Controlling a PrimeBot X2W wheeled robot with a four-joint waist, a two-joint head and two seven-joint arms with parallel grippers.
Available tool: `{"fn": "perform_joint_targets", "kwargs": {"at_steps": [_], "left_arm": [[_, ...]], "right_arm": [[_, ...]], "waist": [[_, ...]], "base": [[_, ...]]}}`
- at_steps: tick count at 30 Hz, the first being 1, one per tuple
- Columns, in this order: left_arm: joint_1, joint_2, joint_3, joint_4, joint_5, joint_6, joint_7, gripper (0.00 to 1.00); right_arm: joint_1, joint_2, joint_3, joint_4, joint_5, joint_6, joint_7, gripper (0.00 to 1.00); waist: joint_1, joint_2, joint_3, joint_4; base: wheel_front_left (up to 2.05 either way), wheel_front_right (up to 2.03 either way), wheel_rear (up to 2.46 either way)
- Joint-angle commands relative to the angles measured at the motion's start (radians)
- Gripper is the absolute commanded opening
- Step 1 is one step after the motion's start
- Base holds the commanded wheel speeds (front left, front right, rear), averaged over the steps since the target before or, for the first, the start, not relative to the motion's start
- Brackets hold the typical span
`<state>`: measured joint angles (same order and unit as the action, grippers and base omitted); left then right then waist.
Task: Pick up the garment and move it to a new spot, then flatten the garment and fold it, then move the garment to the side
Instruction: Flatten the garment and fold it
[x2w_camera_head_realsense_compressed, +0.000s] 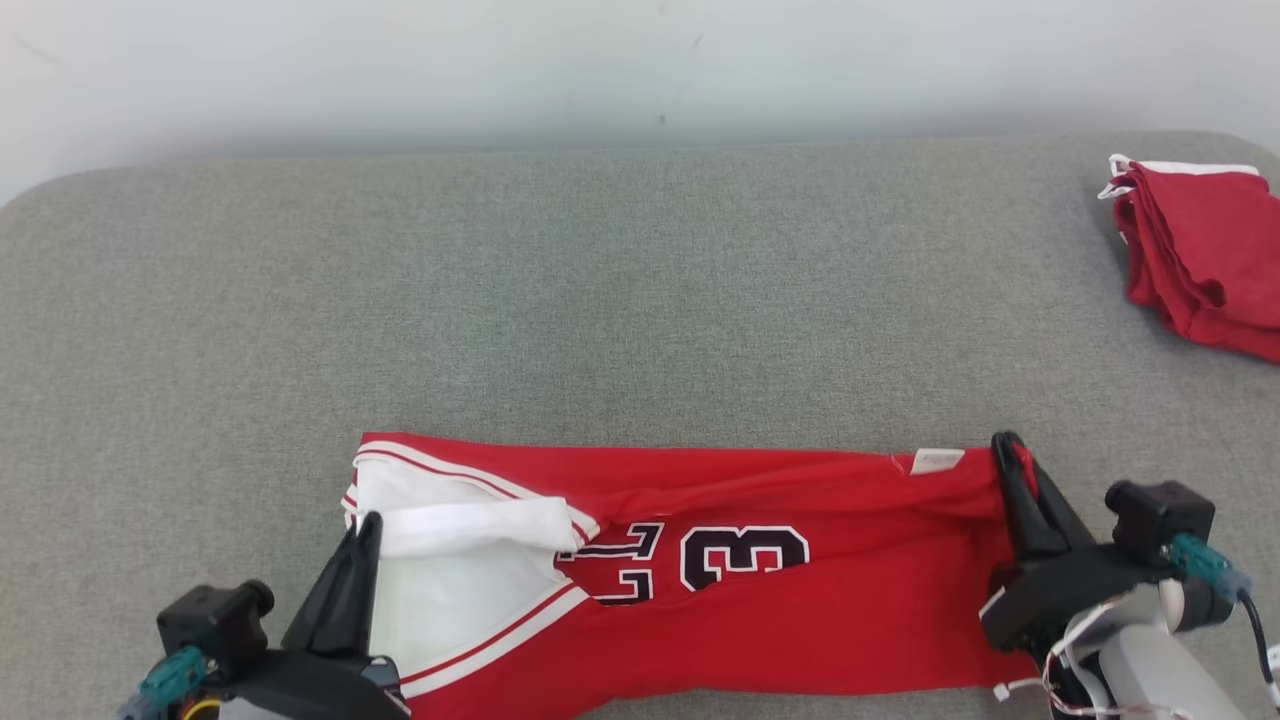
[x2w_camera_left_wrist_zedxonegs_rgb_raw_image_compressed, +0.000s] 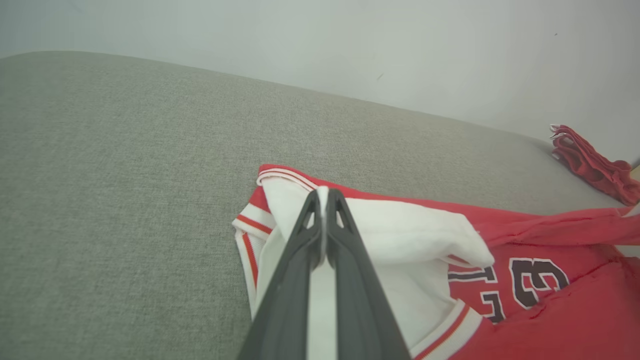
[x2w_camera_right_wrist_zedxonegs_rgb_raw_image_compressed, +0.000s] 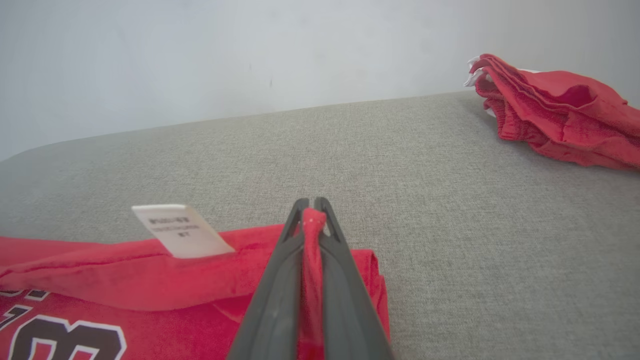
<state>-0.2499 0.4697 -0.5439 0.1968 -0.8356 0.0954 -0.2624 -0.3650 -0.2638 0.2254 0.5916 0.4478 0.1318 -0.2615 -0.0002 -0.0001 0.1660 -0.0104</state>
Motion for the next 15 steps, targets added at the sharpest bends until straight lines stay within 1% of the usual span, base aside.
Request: {"fn": "perform_joint_targets", "kwargs": {"at_steps": [1, 5, 6, 7, 8, 11, 15], "left_arm": [[0.027, -0.014, 0.019, 0.000, 0.012, -0.008, -0.003, 0.00], [0.072, -0.041, 0.053, 0.007, 0.032, -0.022, -0.003, 0.00], [0.079, -0.047, 0.066, 0.007, 0.043, -0.021, -0.003, 0.23], [0.088, -0.055, 0.079, 0.005, 0.053, -0.019, -0.003, 0.95], [0.096, -0.065, 0.093, -0.001, 0.063, -0.019, -0.003, 1.00], [0.121, -0.087, 0.141, -0.020, 0.103, -0.020, -0.003, 1.00], [0.148, -0.124, 0.231, -0.046, 0.164, -0.029, -0.003, 1.00]], "right_arm": [[0.031, -0.002, -0.006, -0.021, 0.012, -0.002, -0.004, 0.00], [0.069, -0.010, -0.011, -0.047, 0.024, -0.002, -0.004, 0.00], [0.077, -0.010, -0.014, -0.054, 0.025, -0.002, -0.004, 0.09], [0.087, -0.012, -0.016, -0.059, 0.026, -0.002, -0.004, 0.93], [0.094, -0.011, -0.021, -0.070, 0.030, -0.002, -0.004, 1.00], [0.112, -0.015, -0.032, -0.109, 0.037, -0.002, -0.004, 1.00], [0.138, -0.025, -0.045, -0.154, 0.053, -0.002, -0.004, 1.00]], "waist": [[0.0002, 0.0001, -0.007, 0.003], [0.0002, 0.0001, -0.017, 0.003], [0.0002, 0.0001, -0.019, 0.003], [0.0002, 0.0001, -0.023, 0.003], [0.0002, 0.0001, -0.026, 0.003], [0.0002, 0.0001, -0.036, 0.003], [0.0002, 0.0001, -0.049, 0.005]], "base": [[0.00, 0.00, 0.00], [0.00, 0.00, 0.00], [0.00, 0.00, 0.00], [0.00, 0.00, 0.00], [0.00, 0.00, 0.00], [0.00, 0.00, 0.00], [0.00, 0.00, 0.00]]}}
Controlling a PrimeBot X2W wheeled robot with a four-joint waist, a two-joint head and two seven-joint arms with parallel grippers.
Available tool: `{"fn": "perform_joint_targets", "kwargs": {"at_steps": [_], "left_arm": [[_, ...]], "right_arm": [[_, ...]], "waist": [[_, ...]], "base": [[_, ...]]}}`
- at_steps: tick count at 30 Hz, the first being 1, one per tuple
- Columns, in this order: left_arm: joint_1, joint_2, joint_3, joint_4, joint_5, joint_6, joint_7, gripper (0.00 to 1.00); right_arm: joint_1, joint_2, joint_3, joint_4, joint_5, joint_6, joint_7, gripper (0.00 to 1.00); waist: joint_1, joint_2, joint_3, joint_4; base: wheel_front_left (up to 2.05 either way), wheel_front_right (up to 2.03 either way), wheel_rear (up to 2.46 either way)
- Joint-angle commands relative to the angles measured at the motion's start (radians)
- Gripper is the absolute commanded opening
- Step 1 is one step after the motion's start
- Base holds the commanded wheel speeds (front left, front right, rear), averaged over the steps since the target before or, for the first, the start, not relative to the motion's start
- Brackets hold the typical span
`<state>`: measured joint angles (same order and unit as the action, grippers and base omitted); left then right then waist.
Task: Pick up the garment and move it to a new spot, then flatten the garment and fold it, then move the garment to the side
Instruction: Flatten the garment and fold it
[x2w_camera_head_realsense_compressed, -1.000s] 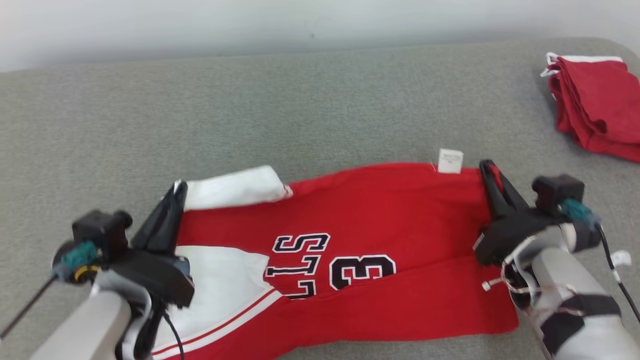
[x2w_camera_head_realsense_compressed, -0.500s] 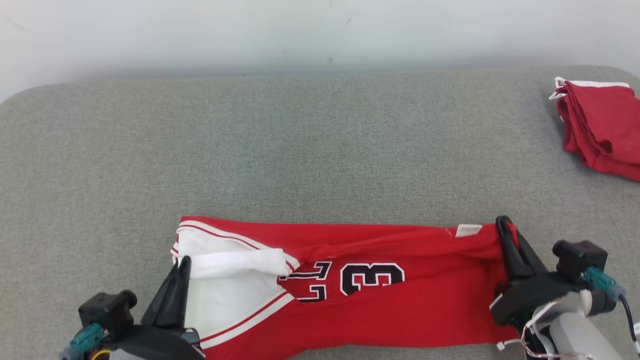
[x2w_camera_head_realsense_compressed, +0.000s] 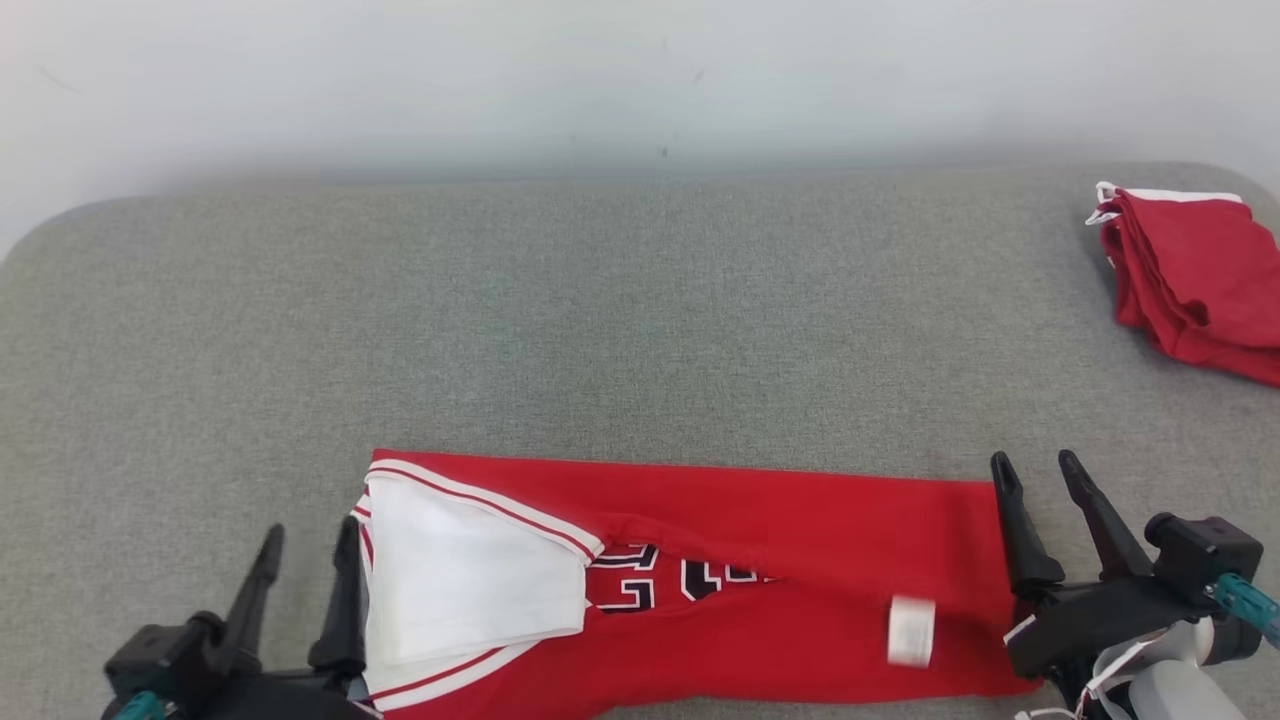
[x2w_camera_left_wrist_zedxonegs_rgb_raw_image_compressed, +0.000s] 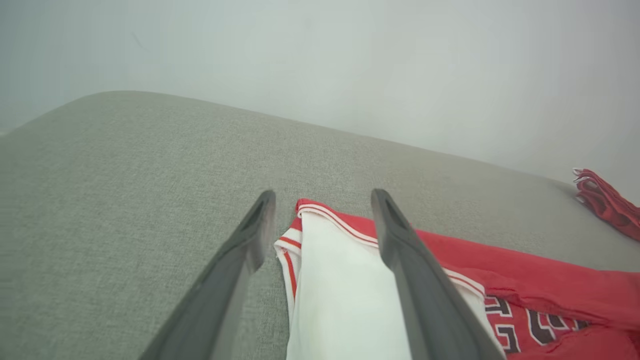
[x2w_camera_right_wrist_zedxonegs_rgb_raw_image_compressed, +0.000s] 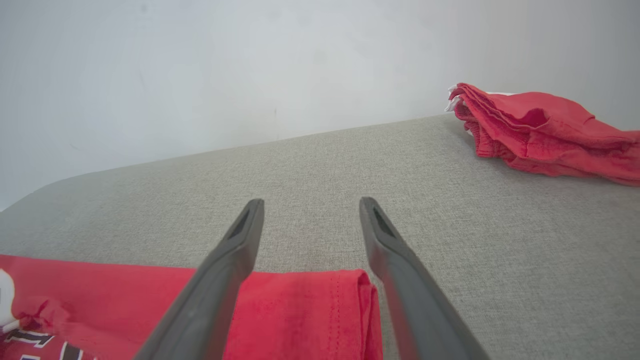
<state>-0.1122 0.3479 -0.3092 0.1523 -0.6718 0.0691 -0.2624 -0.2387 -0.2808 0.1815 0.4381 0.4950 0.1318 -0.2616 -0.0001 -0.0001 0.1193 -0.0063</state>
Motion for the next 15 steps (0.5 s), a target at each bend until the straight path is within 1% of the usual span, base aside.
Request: {"fn": "perform_joint_targets", "kwargs": {"at_steps": [1, 6, 8, 15], "left_arm": [[0.018, -0.011, 0.018, -0.011, 0.021, -0.006, -0.003, 1.00], [0.055, -0.052, 0.112, -0.055, 0.139, -0.008, -0.003, 1.00], [0.066, -0.068, 0.148, -0.066, 0.178, -0.017, -0.003, 1.00], [0.104, -0.113, 0.221, -0.071, 0.282, -0.051, -0.003, 1.00]], "right_arm": [[0.017, -0.012, -0.003, -0.005, 0.007, -0.002, -0.004, 1.00], [0.024, -0.021, -0.016, 0.042, 0.001, -0.002, 0.020, 1.00], [0.027, -0.013, -0.022, 0.071, -0.003, -0.002, 0.039, 1.00], [0.030, 0.019, -0.044, 0.174, -0.015, -0.002, 0.117, 1.00]], "waist": [[0.0001, 0.0001, -0.006, 0.002], [0.0001, 0.0001, -0.023, 0.008], [0.0001, 0.0001, -0.028, 0.013], [0.0001, 0.0001, -0.040, 0.025]], "base": [[0.00, 0.00, 0.00], [0.00, 0.00, 0.00], [0.00, 0.00, 0.00], [0.00, 0.00, 0.00]]}}
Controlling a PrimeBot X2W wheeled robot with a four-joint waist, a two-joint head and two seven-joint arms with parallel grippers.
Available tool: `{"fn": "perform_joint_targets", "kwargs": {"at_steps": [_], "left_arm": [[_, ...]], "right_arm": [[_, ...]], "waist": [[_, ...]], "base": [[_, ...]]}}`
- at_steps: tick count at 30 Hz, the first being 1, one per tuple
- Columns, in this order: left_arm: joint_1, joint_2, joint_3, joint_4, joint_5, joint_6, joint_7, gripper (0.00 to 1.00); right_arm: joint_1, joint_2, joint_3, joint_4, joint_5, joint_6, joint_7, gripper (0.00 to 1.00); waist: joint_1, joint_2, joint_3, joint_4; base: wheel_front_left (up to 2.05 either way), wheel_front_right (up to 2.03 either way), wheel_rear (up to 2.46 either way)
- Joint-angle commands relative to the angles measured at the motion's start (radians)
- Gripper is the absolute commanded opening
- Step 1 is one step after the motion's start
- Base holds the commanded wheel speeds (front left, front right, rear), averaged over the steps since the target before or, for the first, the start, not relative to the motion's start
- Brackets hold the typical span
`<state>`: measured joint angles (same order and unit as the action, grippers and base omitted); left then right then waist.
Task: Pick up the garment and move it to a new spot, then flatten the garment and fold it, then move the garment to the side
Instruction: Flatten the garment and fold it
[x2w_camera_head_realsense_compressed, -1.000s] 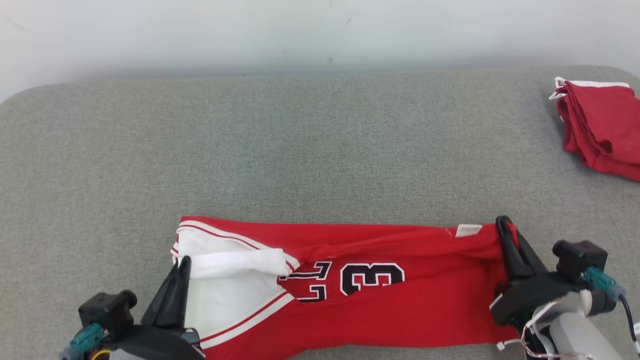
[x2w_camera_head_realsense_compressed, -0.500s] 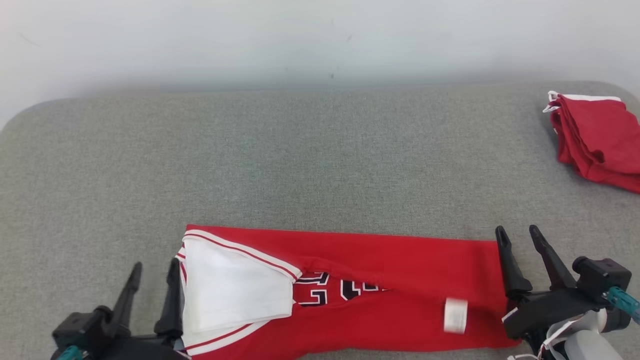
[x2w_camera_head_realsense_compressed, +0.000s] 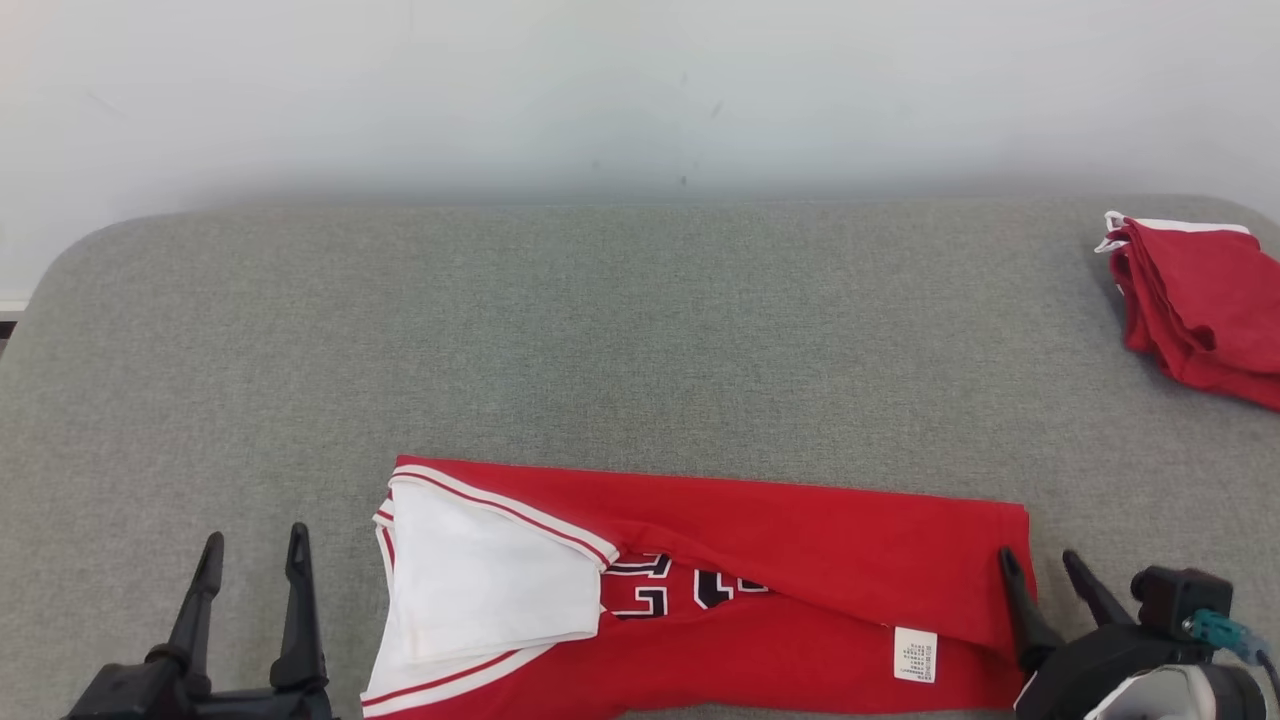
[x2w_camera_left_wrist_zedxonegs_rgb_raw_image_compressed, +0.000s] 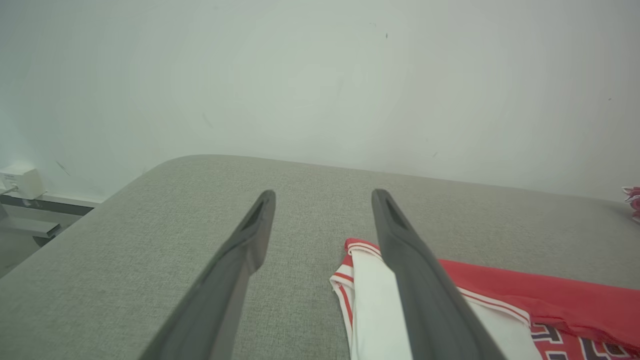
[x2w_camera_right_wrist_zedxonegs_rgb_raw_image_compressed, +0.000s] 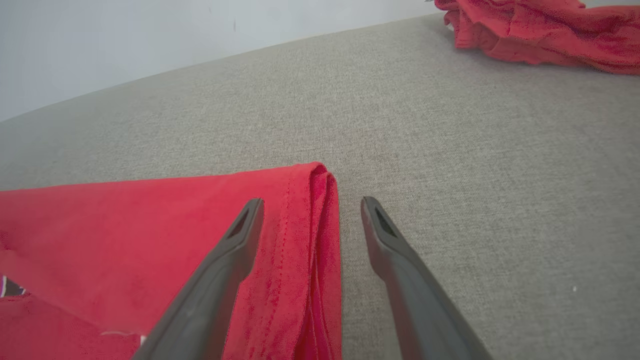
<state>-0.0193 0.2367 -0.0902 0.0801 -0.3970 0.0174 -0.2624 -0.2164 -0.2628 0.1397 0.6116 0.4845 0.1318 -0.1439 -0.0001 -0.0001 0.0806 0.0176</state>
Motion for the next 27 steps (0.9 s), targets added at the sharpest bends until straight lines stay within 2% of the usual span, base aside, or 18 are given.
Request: {"fn": "perform_joint_targets", "kwargs": {"at_steps": [1, 10, 11, 12, 13, 19, 27], "left_arm": [[0.016, -0.010, 0.010, 0.002, 0.019, -0.007, -0.003, 1.00], [0.028, -0.065, 0.055, 0.029, 0.085, -0.053, -0.003, 1.00], [0.028, -0.070, 0.061, 0.031, 0.088, -0.059, -0.003, 1.00], [0.028, -0.075, 0.066, 0.034, 0.094, -0.061, -0.003, 1.00], [0.029, -0.079, 0.072, 0.037, 0.100, -0.067, -0.003, 1.00], [0.034, -0.100, 0.097, 0.041, 0.123, -0.084, -0.003, 1.00], [0.042, -0.127, 0.118, 0.052, 0.149, -0.104, -0.003, 1.00]], "right_arm": [[0.002, 0.006, -0.002, 0.012, -0.008, -0.002, 0.006, 1.00], [-0.018, 0.042, -0.001, 0.129, -0.032, -0.002, 0.065, 1.00], [-0.017, 0.048, 0.003, 0.134, -0.026, -0.002, 0.070, 0.80], [-0.016, 0.049, 0.007, 0.138, -0.022, -0.002, 0.074, 0.21], [-0.017, 0.048, 0.009, 0.140, -0.018, -0.002, 0.074, 0.00], [-0.044, 0.004, -0.017, 0.156, -0.007, -0.003, 0.063, 0.00], [-0.085, -0.107, -0.093, 0.187, -0.018, -0.003, 0.043, 0.00]], "waist": [[0.0001, 0.0001, -0.002, 0.003], [0.0001, 0.0001, -0.002, 0.023], [0.0001, 0.0001, -0.003, 0.024], [0.0001, 0.0001, -0.005, 0.024], [0.0001, 0.0001, -0.006, 0.024], [0.0001, 0.0001, -0.015, 0.018], [0.0001, 0.0001, -0.030, 0.015]], "base": [[0.00, 0.00, 0.00], [0.00, 0.00, 0.00], [0.00, 0.00, 0.00], [0.00, 0.00, 0.00], [0.00, 0.00, 0.00], [0.00, 0.00, 0.00], [0.00, 0.00, 0.00]]}}
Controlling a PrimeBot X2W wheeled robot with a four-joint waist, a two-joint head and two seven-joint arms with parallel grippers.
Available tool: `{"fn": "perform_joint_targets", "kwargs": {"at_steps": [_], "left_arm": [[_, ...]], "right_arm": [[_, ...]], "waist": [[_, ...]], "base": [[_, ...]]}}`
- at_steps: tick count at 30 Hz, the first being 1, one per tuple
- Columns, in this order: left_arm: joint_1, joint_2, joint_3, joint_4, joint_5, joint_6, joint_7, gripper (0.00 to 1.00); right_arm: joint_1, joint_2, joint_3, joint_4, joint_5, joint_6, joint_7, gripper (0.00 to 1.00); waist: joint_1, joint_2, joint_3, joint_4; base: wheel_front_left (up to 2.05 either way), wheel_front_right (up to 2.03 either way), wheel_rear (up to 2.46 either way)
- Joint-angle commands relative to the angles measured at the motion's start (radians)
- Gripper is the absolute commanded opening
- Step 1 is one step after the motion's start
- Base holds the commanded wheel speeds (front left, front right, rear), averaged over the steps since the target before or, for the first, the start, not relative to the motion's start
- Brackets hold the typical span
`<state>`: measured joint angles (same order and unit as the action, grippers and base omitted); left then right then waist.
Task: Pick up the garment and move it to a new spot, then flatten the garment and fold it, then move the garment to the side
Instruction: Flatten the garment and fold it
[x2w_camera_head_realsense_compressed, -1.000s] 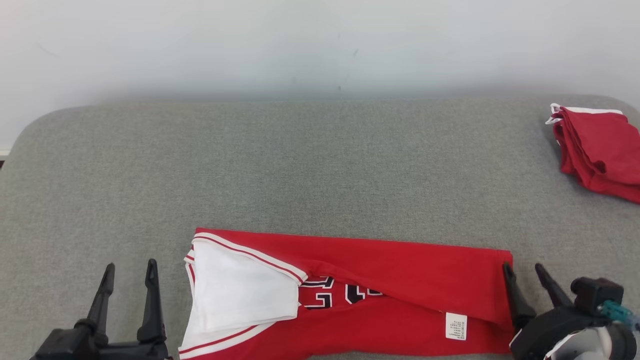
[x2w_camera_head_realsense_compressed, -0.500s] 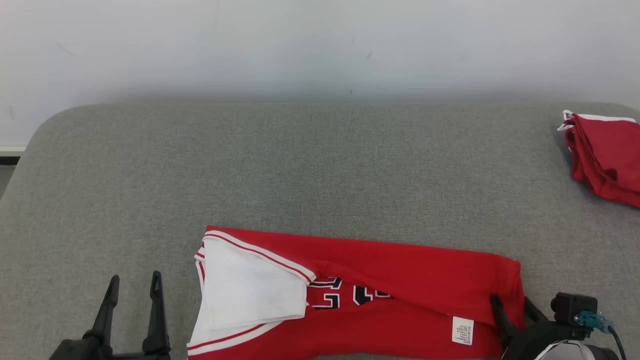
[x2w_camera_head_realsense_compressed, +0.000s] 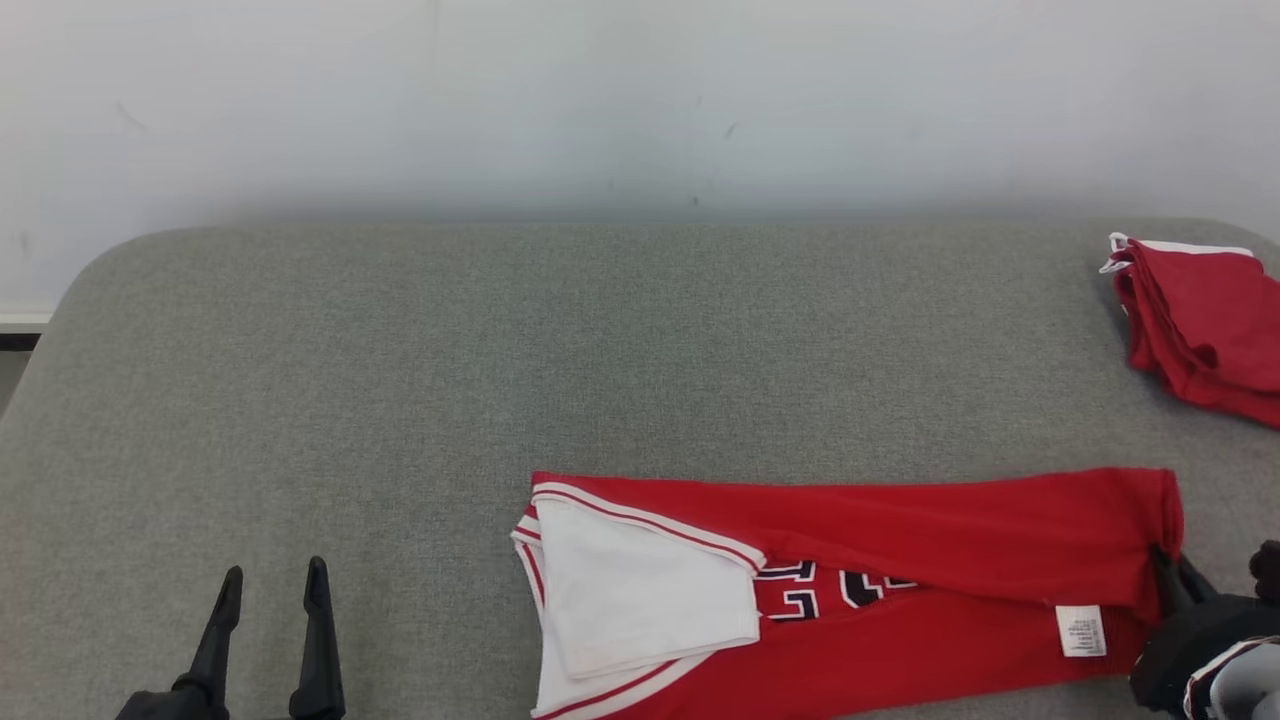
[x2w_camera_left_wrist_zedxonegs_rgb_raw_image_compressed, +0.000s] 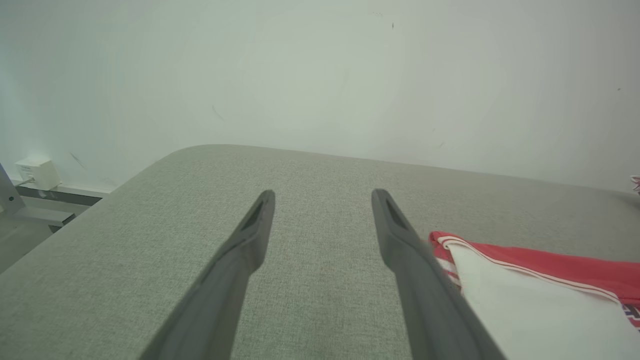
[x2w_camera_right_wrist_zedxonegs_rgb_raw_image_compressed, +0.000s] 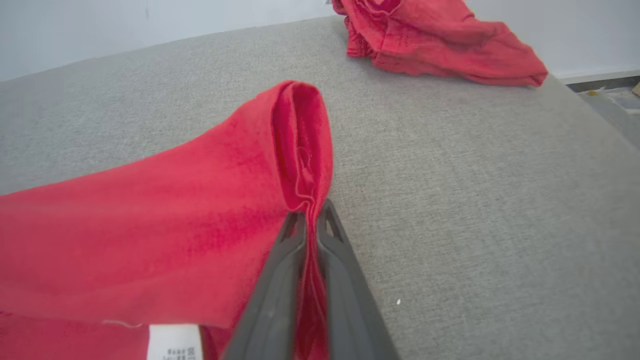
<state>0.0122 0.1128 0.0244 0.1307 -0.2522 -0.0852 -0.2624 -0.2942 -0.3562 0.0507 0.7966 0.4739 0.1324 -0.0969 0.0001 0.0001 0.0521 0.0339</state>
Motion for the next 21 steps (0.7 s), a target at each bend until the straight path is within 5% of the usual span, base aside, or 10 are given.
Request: {"fn": "perform_joint_targets", "kwargs": {"at_steps": [1, 8, 21], "left_arm": [[0.011, -0.005, 0.006, 0.004, 0.006, -0.003, -0.003, 1.00], [0.025, -0.023, 0.026, 0.007, 0.020, -0.016, -0.003, 1.00], [0.020, -0.041, 0.040, 0.017, 0.032, -0.029, -0.003, 1.00]], "right_arm": [[-0.012, -0.022, -0.009, 0.003, -0.014, -0.003, -0.004, 0.00], [-0.009, 0.001, 0.011, -0.059, -0.021, -0.003, 0.023, 0.00], [0.076, 0.170, 0.190, -0.394, 0.072, -0.003, 0.141, 0.00]], "waist": [[-0.0001, -0.0001, -0.003, -0.002], [-0.0001, -0.0001, -0.017, -0.013], [-0.0001, -0.0001, -0.029, -0.004]], "base": [[0.00, 0.00, 0.00], [0.00, 0.00, 0.00], [0.00, 0.00, 0.00]]}}
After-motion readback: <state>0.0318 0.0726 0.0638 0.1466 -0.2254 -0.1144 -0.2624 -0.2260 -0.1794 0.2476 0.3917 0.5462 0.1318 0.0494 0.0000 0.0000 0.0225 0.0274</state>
